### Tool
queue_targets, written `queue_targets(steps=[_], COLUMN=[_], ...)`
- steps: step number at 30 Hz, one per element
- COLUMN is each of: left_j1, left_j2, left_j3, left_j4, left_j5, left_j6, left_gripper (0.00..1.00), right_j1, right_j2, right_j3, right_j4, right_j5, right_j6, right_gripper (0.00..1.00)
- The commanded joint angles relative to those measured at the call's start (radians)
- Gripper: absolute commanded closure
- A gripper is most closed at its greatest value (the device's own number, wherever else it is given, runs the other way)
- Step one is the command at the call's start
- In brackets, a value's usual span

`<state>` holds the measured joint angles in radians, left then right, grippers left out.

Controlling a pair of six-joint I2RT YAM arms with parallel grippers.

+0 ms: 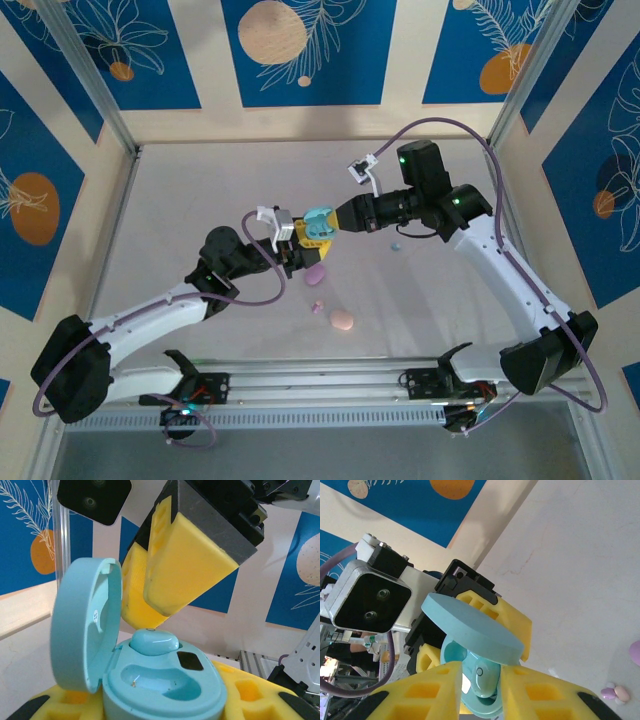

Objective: Insert the wireless bluetooth earbuds into the charging case

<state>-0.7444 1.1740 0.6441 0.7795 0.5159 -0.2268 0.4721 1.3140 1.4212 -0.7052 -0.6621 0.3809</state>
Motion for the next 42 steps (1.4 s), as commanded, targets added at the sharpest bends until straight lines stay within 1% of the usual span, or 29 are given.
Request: queue_targets(steps=[1,6,8,10,13,14,15,16,17,18,19,20,21,23,24,30,35,39,42], left_j1=[-0.004,-0.005,-0.006,-0.006,-0.005,-0.005,-0.005,-0.005,-0.005,-0.005,-0.004,-0.005,-0.006,-0.005,-0.006,-0.007,-0.007,-0.007,-0.007], left_j2=[-0.002,-0.007,-0.013,-0.02,-0.026,-0.03,-0.033,-0.036,-0.038,-0.04,-0.043,-0.046,-0.049,-0.053,-0.056,-0.057,-0.056,-0.057,-0.052], left_j3=[0.031,0.025,0.02,0.016,0.008,0.008,0.005,0.001,0.0,-0.002,-0.004,-0.004,-0.007,-0.009,-0.009,-0.01,-0.008,-0.008,-0.007], left_j4=[0.04,0.041,0.036,0.032,0.031,0.03,0.03,0.032,0.033,0.033,0.033,0.034,0.033,0.032,0.029,0.023,0.02,0.014,0.015], left_j5=[0.013,0.007,0.001,-0.007,-0.011,-0.012,-0.012,-0.013,-0.014,-0.014,-0.015,-0.016,-0.016,-0.02,-0.021,-0.027,-0.029,-0.035,-0.036], left_j6=[0.01,0.013,0.016,0.02,0.022,0.02,0.018,0.017,0.016,0.014,0.013,0.011,0.01,0.008,0.009,0.007,0.002,0.005,0.005], left_gripper=[0.72,0.73,0.72,0.73,0.72,0.73,0.72,0.72,0.73,0.72,0.72,0.73,0.73,0.72,0.73,0.72,0.72,0.72,0.72], right_j1=[0.004,-0.016,-0.033,-0.062,-0.135,-0.164,-0.193,-0.23,-0.26,-0.3,-0.339,-0.39,-0.436,-0.485,-0.496,-0.478,-0.454,-0.448,-0.44], right_j2=[-0.011,-0.059,-0.106,-0.165,-0.259,-0.286,-0.304,-0.311,-0.306,-0.29,-0.266,-0.232,-0.197,-0.112,-0.065,0.194,0.384,0.474,0.534], right_j3=[0.038,0.041,0.023,-0.014,-0.097,-0.129,-0.162,-0.191,-0.212,-0.234,-0.254,-0.278,-0.309,-0.351,-0.362,-0.319,-0.222,-0.167,-0.118], right_j4=[-0.028,-0.039,-0.019,0.023,0.104,0.12,0.127,0.115,0.087,0.049,0.022,0.001,0.004,0.02,0.025,0.027,-0.016,-0.021,-0.046], right_j5=[0.017,0.009,0.012,0.045,0.127,0.172,0.228,0.302,0.375,0.446,0.481,0.477,0.429,0.352,0.347,0.443,0.557,0.568,0.579], right_j6=[-0.023,-0.048,-0.056,-0.045,0.005,0.029,0.047,0.07,0.091,0.115,0.134,0.151,0.154,0.165,0.165,0.057,0.014,0.005,-0.013], right_gripper=[0.7,0.68,0.67,0.67,0.65,0.64,0.61,0.56,0.55,0.55,0.55,0.55,0.55,0.57,0.57,0.57,0.57,0.58,0.61])
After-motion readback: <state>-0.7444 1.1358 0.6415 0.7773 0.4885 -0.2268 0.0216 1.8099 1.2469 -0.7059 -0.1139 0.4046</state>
